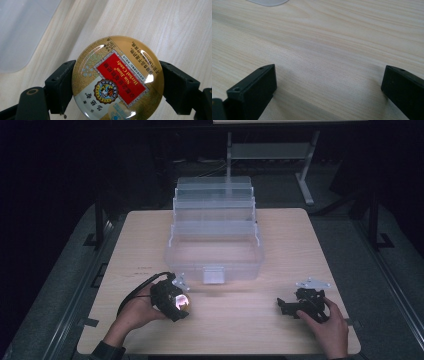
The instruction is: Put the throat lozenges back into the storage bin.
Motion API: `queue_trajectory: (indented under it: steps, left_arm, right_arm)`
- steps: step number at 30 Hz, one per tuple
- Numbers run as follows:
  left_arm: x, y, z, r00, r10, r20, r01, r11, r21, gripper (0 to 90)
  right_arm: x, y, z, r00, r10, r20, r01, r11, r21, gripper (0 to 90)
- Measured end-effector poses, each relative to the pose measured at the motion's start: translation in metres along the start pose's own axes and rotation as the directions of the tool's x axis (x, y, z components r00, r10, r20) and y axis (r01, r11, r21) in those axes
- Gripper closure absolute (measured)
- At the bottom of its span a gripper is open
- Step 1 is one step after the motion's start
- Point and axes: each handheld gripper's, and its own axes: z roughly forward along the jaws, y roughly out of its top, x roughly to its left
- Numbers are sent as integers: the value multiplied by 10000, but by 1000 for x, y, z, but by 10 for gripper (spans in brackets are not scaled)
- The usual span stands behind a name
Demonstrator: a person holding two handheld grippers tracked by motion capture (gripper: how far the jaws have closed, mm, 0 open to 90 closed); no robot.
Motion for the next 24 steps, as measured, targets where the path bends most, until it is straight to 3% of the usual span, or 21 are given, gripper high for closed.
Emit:
queue_trajectory:
  steps: [24]
  left_arm:
    - [3,9,-20,9997,-217,59,219,9994,-277,195]
  right_arm:
    - [0,0,0,10000,-2,-1,2,10000,1,0]
